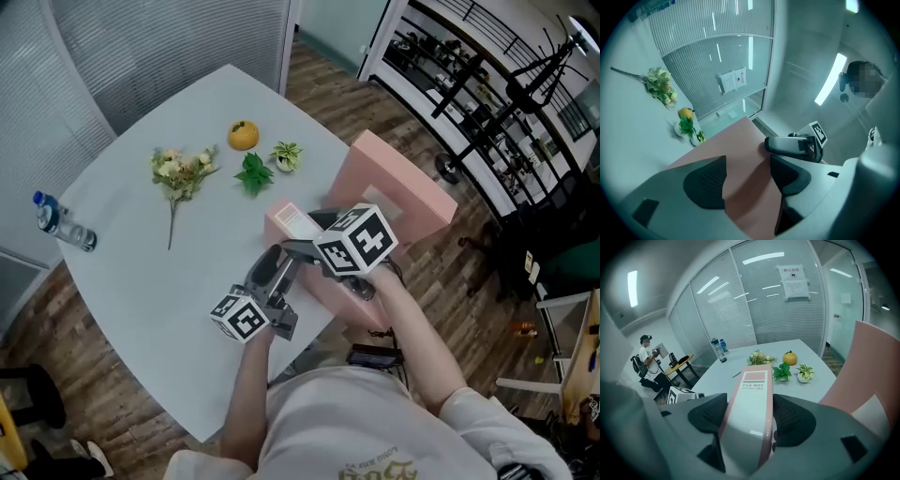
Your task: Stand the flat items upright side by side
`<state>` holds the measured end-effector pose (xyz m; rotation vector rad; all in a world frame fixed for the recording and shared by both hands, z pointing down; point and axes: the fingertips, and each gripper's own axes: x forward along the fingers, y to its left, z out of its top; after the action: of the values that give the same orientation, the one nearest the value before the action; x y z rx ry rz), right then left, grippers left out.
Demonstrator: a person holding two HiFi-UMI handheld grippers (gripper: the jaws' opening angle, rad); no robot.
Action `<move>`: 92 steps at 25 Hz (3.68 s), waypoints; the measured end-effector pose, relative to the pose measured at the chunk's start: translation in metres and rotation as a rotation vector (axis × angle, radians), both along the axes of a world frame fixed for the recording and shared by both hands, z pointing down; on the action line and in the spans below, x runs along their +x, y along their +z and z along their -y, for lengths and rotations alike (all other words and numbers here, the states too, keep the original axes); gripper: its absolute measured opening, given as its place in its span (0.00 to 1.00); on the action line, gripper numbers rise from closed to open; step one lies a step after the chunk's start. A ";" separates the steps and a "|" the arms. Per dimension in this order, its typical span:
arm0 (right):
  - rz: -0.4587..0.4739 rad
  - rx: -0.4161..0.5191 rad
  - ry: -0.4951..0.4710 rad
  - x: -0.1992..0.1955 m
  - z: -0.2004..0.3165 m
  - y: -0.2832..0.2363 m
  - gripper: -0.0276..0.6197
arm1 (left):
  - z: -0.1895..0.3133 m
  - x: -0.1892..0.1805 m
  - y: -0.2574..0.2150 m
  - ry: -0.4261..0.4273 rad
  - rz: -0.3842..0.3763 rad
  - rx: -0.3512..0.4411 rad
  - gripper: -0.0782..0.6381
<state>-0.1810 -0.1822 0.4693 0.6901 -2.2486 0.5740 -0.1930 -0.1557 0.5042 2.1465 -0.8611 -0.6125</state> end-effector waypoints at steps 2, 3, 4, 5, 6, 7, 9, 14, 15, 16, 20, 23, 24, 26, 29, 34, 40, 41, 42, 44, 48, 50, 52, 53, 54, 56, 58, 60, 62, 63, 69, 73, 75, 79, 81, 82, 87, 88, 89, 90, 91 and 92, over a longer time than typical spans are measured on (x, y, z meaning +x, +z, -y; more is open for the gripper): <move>0.006 0.005 0.003 0.001 -0.001 -0.001 0.54 | -0.001 0.001 0.001 0.002 -0.003 -0.002 0.50; 0.010 0.009 0.006 0.001 -0.001 -0.003 0.54 | -0.001 0.001 0.000 0.003 -0.006 -0.004 0.50; 0.013 0.013 0.009 0.002 -0.001 -0.004 0.54 | -0.001 0.002 0.000 0.003 -0.008 -0.006 0.50; 0.018 0.016 0.012 0.003 -0.001 -0.006 0.54 | -0.001 0.003 -0.001 0.004 -0.010 -0.006 0.50; 0.023 0.018 0.015 0.005 -0.001 -0.007 0.54 | -0.001 0.004 -0.002 0.005 -0.012 -0.004 0.50; 0.029 0.021 0.017 0.007 -0.002 -0.009 0.54 | -0.001 0.006 -0.003 0.006 -0.012 0.000 0.50; 0.041 0.027 0.022 0.011 -0.003 -0.012 0.54 | -0.002 0.010 -0.005 0.010 -0.008 0.012 0.50; 0.074 0.047 0.038 0.016 -0.004 -0.021 0.53 | -0.004 0.013 -0.010 0.011 0.010 0.029 0.50; 0.083 0.055 0.040 0.015 -0.005 -0.024 0.53 | -0.005 0.012 -0.011 0.008 0.011 0.035 0.50; 0.090 0.065 0.041 0.015 -0.005 -0.027 0.53 | -0.005 0.012 -0.012 0.005 0.010 0.041 0.51; 0.112 0.101 0.046 0.018 -0.007 -0.037 0.53 | -0.006 0.014 -0.015 0.002 0.000 0.052 0.50; 0.134 0.125 0.060 0.022 -0.009 -0.043 0.53 | -0.008 0.017 -0.015 0.016 0.006 0.050 0.50; 0.147 0.135 0.064 0.022 -0.009 -0.047 0.53 | -0.009 0.018 -0.014 0.020 0.006 0.047 0.50; 0.174 0.157 0.071 0.022 -0.008 -0.055 0.53 | -0.011 0.017 -0.014 0.019 0.000 0.046 0.50; 0.194 0.185 0.077 0.022 -0.009 -0.064 0.53 | -0.011 0.017 -0.017 0.014 -0.007 0.045 0.50; 0.233 0.241 0.094 0.020 -0.008 -0.076 0.53 | -0.010 0.013 -0.020 -0.003 -0.032 0.040 0.50; 0.266 0.296 0.068 0.020 -0.016 -0.087 0.53 | -0.015 0.012 -0.024 -0.022 -0.036 0.042 0.50; 0.272 0.307 0.065 0.020 -0.017 -0.089 0.53 | -0.015 0.011 -0.026 -0.025 -0.037 0.047 0.50; 0.278 0.318 0.064 0.020 -0.017 -0.091 0.53 | -0.015 0.011 -0.027 -0.026 -0.038 0.052 0.50; 0.288 0.340 0.067 0.021 -0.019 -0.095 0.53 | -0.015 0.010 -0.029 -0.025 -0.037 0.058 0.50; 0.311 0.381 0.071 0.026 -0.022 -0.101 0.53 | -0.016 0.012 -0.030 -0.021 -0.034 0.055 0.50; 0.327 0.406 0.070 0.028 -0.025 -0.104 0.53 | -0.017 0.014 -0.030 -0.017 -0.033 0.055 0.50; 0.348 0.436 0.070 0.031 -0.027 -0.108 0.53 | -0.018 0.016 -0.029 -0.017 -0.033 0.043 0.50; 0.357 0.450 0.070 0.032 -0.028 -0.109 0.53 | -0.018 0.016 -0.028 -0.016 -0.033 0.042 0.50; 0.364 0.461 0.072 0.033 -0.029 -0.111 0.53 | -0.018 0.016 -0.028 -0.015 -0.031 0.043 0.50; 0.373 0.477 0.076 0.035 -0.031 -0.112 0.53 | -0.019 0.018 -0.029 -0.011 -0.029 0.044 0.50; 0.382 0.491 0.083 0.039 -0.034 -0.114 0.53 | -0.020 0.020 -0.030 -0.007 -0.030 0.046 0.50; 0.396 0.510 0.094 0.043 -0.036 -0.116 0.53 | -0.021 0.022 -0.031 -0.007 -0.030 0.040 0.50; 0.412 0.533 0.102 0.047 -0.040 -0.119 0.53 | -0.023 0.024 -0.031 -0.008 -0.031 0.034 0.50; 0.421 0.546 0.103 0.048 -0.042 -0.120 0.53 | -0.024 0.025 -0.031 -0.008 -0.032 0.033 0.50; 0.489 0.637 0.105 0.058 -0.054 -0.126 0.53 | -0.029 0.029 -0.029 0.003 -0.006 0.031 0.50; 0.529 0.694 0.115 0.064 -0.060 -0.126 0.53 | -0.032 0.034 -0.026 0.013 0.017 0.032 0.50; 0.539 0.706 0.113 0.067 -0.063 -0.127 0.53 | -0.033 0.035 -0.026 0.014 0.019 0.034 0.50; 0.559 0.744 0.123 0.077 -0.075 -0.127 0.53 | -0.041 0.042 -0.027 0.020 0.031 0.021 0.50; 0.563 0.760 0.140 0.082 -0.081 -0.125 0.53 | -0.046 0.047 -0.029 0.032 0.030 0.023 0.50; 0.565 0.765 0.146 0.084 -0.083 -0.124 0.53 | -0.048 0.048 -0.029 0.036 0.030 0.022 0.48; 0.553 0.766 0.151 0.088 -0.092 -0.121 0.53 | -0.053 0.047 -0.038 0.038 -0.019 0.036 0.47; 0.548 0.767 0.155 0.089 -0.096 -0.120 0.53 | -0.055 0.047 -0.042 0.039 -0.040 0.042 0.48; 0.541 0.767 0.161 0.091 -0.099 -0.120 0.53 | -0.058 0.049 -0.047 0.042 -0.055 0.051 0.47; 0.532 0.765 0.166 0.092 -0.102 -0.119 0.53 | -0.060 0.052 -0.050 0.046 -0.060 0.061 0.48; 0.519 0.763 0.170 0.094 -0.106 -0.118 0.53 | -0.063 0.055 -0.052 0.050 -0.056 0.069 0.48; 0.504 0.760 0.173 0.095 -0.109 -0.116 0.53 | -0.066 0.058 -0.052 0.053 -0.048 0.074 0.48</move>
<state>-0.0861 -0.0733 0.3530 1.2231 -2.9192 -0.0816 -0.1352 -0.0899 0.4527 2.2043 -0.7642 -0.6753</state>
